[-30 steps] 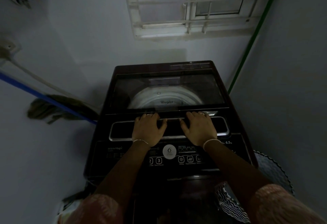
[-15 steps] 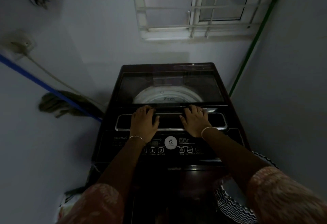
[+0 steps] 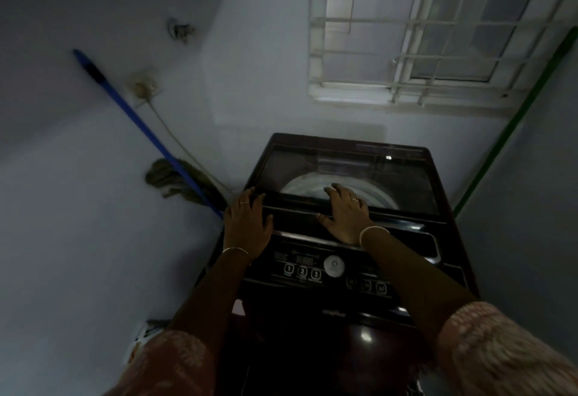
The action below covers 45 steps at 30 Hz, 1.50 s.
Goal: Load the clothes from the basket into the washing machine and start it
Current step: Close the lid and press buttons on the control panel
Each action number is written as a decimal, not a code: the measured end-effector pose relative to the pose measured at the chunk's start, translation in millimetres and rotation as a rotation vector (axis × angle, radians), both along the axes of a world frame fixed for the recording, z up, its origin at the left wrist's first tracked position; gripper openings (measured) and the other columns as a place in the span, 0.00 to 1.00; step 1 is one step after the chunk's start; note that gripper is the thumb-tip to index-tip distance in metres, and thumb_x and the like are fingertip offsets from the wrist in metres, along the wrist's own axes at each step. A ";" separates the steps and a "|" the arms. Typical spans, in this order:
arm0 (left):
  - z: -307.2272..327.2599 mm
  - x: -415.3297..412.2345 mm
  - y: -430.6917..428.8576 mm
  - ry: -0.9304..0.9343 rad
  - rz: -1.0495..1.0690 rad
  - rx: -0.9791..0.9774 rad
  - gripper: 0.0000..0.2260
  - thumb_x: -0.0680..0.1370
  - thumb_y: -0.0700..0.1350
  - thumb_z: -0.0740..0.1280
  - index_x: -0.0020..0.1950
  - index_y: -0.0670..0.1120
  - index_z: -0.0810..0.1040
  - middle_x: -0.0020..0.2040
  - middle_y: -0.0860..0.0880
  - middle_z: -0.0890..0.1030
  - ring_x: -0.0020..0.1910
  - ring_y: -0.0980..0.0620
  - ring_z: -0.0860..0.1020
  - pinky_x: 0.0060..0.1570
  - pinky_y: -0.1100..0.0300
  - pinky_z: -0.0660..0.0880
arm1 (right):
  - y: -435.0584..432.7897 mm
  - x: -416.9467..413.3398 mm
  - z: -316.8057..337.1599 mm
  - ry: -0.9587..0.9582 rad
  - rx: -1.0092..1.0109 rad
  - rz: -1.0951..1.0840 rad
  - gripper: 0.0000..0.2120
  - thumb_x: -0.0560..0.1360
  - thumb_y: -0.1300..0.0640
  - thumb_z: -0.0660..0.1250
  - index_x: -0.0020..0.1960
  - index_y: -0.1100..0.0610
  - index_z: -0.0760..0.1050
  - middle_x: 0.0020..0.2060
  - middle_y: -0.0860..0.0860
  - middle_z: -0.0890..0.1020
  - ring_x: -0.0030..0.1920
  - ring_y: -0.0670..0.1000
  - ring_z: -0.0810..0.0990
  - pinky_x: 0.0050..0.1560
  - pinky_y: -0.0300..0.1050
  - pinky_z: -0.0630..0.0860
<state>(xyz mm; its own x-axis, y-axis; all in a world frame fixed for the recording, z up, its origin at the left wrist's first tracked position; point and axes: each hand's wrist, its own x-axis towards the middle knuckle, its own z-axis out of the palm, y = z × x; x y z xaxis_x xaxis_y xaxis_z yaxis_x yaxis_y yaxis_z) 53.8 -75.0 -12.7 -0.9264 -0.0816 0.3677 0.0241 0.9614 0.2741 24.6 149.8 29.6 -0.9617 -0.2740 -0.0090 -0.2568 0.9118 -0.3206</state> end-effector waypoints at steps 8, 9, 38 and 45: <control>13.1 -34.1 -64.4 0.014 0.195 0.144 0.25 0.71 0.49 0.66 0.67 0.43 0.72 0.68 0.41 0.71 0.68 0.39 0.68 0.64 0.43 0.66 | -74.3 -60.2 26.6 0.167 -0.042 0.146 0.33 0.79 0.49 0.59 0.78 0.57 0.49 0.78 0.52 0.52 0.78 0.52 0.50 0.76 0.52 0.49; 14.7 -41.7 -75.5 -0.002 0.207 0.150 0.26 0.71 0.48 0.67 0.68 0.43 0.72 0.69 0.41 0.70 0.69 0.39 0.67 0.65 0.43 0.66 | -86.7 -69.8 28.1 0.187 -0.032 0.166 0.33 0.79 0.49 0.59 0.78 0.57 0.49 0.78 0.52 0.52 0.78 0.52 0.50 0.76 0.51 0.49; 106.8 -349.1 -361.4 -0.289 0.253 -0.949 0.32 0.78 0.46 0.57 0.77 0.37 0.49 0.78 0.38 0.48 0.77 0.40 0.46 0.64 0.41 0.25 | -407.0 -345.3 34.7 0.272 -0.266 0.432 0.27 0.78 0.53 0.60 0.76 0.53 0.58 0.74 0.50 0.63 0.76 0.50 0.57 0.76 0.48 0.51; 101.5 -384.2 -371.3 -0.328 0.325 -1.115 0.31 0.79 0.48 0.59 0.76 0.35 0.51 0.77 0.36 0.52 0.77 0.39 0.48 0.68 0.38 0.30 | -412.8 -369.6 26.6 0.316 -0.319 0.409 0.13 0.78 0.58 0.59 0.59 0.52 0.77 0.57 0.49 0.80 0.59 0.50 0.76 0.65 0.45 0.68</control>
<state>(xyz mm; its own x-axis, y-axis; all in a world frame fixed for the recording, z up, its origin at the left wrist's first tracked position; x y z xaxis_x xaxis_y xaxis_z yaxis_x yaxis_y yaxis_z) -330.5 -446.4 88.8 -0.9841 -0.1158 0.1350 -0.1778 0.6218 -0.7627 -345.0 -263.0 56.2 -0.7207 -0.5641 0.4030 -0.6932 0.5905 -0.4133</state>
